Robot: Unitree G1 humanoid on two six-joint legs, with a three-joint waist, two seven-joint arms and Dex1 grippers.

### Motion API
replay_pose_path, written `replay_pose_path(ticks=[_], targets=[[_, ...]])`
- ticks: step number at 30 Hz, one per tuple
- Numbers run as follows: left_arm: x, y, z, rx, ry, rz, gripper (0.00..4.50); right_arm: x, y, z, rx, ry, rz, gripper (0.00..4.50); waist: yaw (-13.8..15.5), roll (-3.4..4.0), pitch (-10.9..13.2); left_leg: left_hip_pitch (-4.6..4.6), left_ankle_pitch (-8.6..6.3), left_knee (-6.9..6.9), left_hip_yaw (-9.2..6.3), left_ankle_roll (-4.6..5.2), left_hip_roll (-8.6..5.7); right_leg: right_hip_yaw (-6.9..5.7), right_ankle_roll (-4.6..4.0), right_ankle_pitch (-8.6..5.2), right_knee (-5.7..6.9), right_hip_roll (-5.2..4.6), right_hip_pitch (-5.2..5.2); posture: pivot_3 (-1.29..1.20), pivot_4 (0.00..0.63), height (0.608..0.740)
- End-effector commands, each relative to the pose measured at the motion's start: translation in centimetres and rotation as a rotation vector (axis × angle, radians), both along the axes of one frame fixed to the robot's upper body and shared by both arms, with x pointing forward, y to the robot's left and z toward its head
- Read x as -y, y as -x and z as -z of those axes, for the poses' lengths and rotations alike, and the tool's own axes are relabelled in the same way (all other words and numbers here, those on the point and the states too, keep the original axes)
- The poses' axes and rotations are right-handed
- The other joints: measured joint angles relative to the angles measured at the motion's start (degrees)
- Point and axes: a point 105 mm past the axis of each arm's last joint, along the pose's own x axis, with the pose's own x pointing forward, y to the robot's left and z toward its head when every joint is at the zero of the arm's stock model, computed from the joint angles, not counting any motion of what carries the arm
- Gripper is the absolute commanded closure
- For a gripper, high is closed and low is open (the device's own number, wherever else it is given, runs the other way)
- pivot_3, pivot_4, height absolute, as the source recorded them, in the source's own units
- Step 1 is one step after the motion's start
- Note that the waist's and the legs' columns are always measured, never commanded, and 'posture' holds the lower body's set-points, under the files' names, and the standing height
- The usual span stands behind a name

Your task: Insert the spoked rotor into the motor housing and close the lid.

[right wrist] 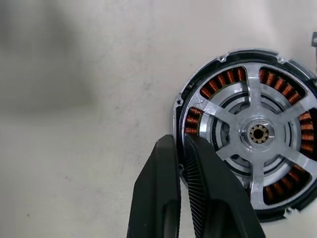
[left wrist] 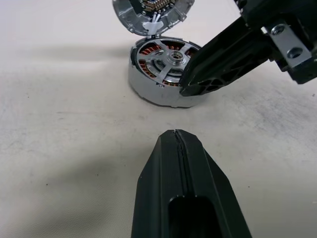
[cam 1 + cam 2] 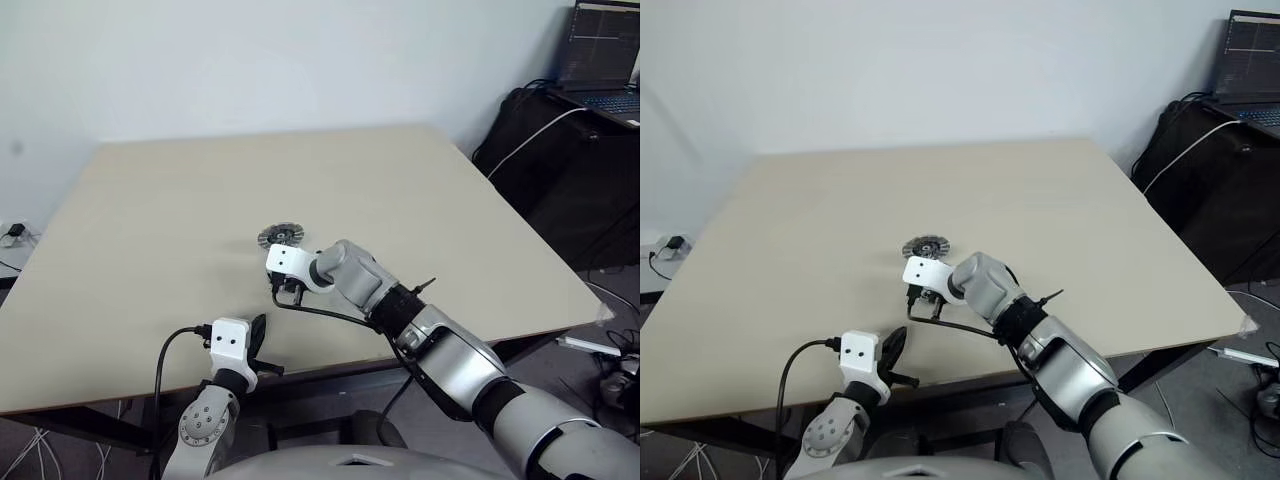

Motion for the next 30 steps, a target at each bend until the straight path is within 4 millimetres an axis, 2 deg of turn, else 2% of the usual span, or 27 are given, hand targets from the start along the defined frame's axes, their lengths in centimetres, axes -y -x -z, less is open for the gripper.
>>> replay_pose_path(ticks=[1, 11, 16, 21, 26, 30], targets=[[0.2, -0.4, -1.0, 0.049, 0.02, -0.005, 4.5, 0.6, 0.4, -1.8, 0.005, -0.076, 0.044, 4.5, 0.2, -0.01, 0.0, -0.02, 0.04, 0.0, 0.0, 0.08, -0.01, 0.0, -0.01, -0.01, -0.01, 0.0, 0.0, 0.0, 0.0, 0.74], [0.3, -0.2, -0.1, 0.023, 0.031, 0.018, 4.5, 4.6, 4.9, -3.0, -0.078, -0.152, 0.205, 4.5, 0.7, -0.02, 0.0, -0.08, -0.02, -0.02, -0.15, 0.01, -0.01, -0.09, -0.06, -0.16, -0.03, 0.01, -0.05, 0.0, 0.0, 0.74], [0.2, -0.1, 0.5, 0.012, 0.031, 0.029, 4.5, 5.8, 6.2, -3.0, -0.108, -0.157, 0.299, 4.5, 0.7, -0.04, 0.1, -0.05, -0.1, 0.02, -0.34, -0.14, 0.0, -0.1, -0.05, -0.16, -0.02, 0.01, -0.03, 0.0, 0.0, 0.74], [0.4, -0.2, 0.9, 0.005, 0.032, 0.044, 4.5, 4.5, 6.6, -2.9, -0.182, -0.236, 0.424, 4.5, 0.6, -0.05, 0.1, -0.03, -0.13, 0.02, -0.42, -0.19, 0.0, -0.13, -0.05, -0.16, -0.02, 0.03, -0.01, 0.0, 0.0, 0.74], [0.3, 0.0, 1.2, 0.001, 0.031, 0.042, 4.5, 3.2, 5.4, -2.7, -0.25, -0.299, 0.604, 4.5, 0.5, -0.06, 0.1, -0.03, -0.13, 0.03, -0.46, -0.2, 0.01, -0.12, -0.05, -0.16, 0.01, 0.06, -0.01, 0.0, 0.0, 0.74], [0.0, 0.2, 1.7, -0.008, 0.029, 0.035, 4.5, 1.8, 5.1, -3.5, -0.231, -0.35, 0.572, 4.5, 0.5, -0.07, 0.1, -0.03, -0.14, 0.03, -0.43, -0.22, -0.01, -0.12, -0.05, -0.16, -0.02, 0.01, 0.01, 0.0, 0.0, 0.74]])
